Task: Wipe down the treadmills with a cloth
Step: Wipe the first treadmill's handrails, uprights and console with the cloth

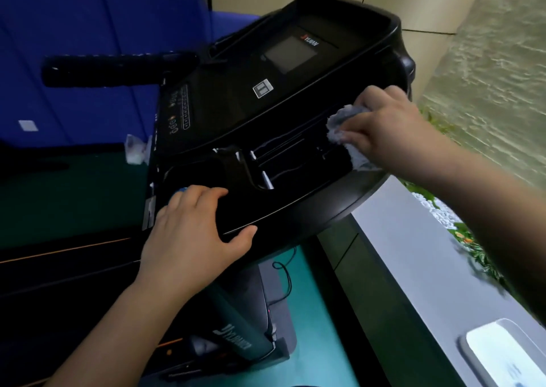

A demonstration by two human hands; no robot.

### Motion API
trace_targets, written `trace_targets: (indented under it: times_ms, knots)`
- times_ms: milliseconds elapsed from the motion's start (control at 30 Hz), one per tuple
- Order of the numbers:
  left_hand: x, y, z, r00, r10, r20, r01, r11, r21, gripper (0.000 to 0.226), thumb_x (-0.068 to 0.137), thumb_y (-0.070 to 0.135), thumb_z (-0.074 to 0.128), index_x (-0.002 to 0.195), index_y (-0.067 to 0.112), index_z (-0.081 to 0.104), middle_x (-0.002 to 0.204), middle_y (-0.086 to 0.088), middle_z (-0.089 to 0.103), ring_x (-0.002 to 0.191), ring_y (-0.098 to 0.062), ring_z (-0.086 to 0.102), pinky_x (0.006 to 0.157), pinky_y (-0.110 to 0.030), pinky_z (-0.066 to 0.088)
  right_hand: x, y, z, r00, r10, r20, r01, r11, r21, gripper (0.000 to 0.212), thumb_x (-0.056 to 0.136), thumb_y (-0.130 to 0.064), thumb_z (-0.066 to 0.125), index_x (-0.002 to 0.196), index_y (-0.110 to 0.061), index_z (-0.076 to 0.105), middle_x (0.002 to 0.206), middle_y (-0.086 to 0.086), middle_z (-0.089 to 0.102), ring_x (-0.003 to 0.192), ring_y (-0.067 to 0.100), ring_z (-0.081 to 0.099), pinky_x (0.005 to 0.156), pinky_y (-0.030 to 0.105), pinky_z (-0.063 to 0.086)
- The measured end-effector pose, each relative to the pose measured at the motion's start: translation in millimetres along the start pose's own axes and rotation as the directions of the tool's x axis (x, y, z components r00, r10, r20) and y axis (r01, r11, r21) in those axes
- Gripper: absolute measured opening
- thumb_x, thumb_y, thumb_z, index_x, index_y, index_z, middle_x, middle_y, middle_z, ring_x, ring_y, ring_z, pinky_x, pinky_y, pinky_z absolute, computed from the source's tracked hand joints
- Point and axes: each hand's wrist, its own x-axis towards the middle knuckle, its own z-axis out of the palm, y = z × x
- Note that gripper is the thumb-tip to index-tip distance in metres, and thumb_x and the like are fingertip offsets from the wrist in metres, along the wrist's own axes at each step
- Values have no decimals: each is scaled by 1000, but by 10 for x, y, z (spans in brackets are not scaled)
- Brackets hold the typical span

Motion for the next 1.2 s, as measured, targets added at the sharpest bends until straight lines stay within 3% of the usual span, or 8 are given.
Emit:
trace_targets:
  times_ms: [167,333,567,767,900,967,1067,1200]
  knots:
    - [9,-43,10,1000,7,6,-7,1000,2,81,71,77,41,136,29,44,128,12,47,119,-12,42,102,-36,38,179,445,-99,999,46,14,-45,998,-46,51,85,-54,43,96,-18,77,99,19,55,91,41,52,85,44,43]
    - [34,-57,9,1000,28,12,-28,999,25,83,71,79,39,136,28,44,127,11,48,119,-13,43,102,-35,36,497,748,-224,985,172,14,-171,985,-37,26,89,-28,63,107,-11,74,105,27,54,102,40,50,89,37,35]
    - [49,-70,36,999,51,-14,-49,995,83,81,70,78,37,129,23,51,119,8,53,109,-16,51,92,-37,43,788,950,-229,958,285,18,-285,958,32,29,92,-25,61,112,-7,71,109,27,56,105,38,53,85,33,39]
    - [57,-85,56,999,54,3,-54,995,86,80,73,78,40,131,24,48,123,7,51,112,-17,49,93,-37,41,503,683,-267,987,150,50,-147,987,-61,24,90,-24,63,104,-8,73,106,24,56,99,39,50,89,34,32]
    - [49,-94,66,998,66,-21,-64,994,91,79,73,77,41,129,23,51,120,6,53,108,-18,51,90,-38,44,295,481,-244,984,-26,176,30,999,-23,37,88,-41,53,98,-14,75,94,17,57,85,36,56,83,39,43]
    - [55,-93,72,997,69,-25,-66,992,104,79,72,77,39,127,22,52,117,5,54,105,-19,53,87,-38,45,296,432,-246,982,-14,190,-3,996,89,29,85,-34,63,107,-17,72,98,14,54,89,30,55,85,36,43]
    - [61,-96,77,997,73,-34,-69,992,102,79,71,76,39,126,21,53,114,4,55,103,-19,53,86,-38,46,423,419,-309,987,108,116,-130,969,208,46,78,-30,76,120,-22,59,112,11,53,102,25,53,91,31,40]
    - [72,-105,87,996,80,-46,-75,992,101,79,71,76,39,124,20,55,111,4,56,101,-19,54,86,-39,46,769,403,-270,979,66,195,-89,990,112,39,72,-25,81,108,-19,68,114,11,52,100,23,53,88,27,39]
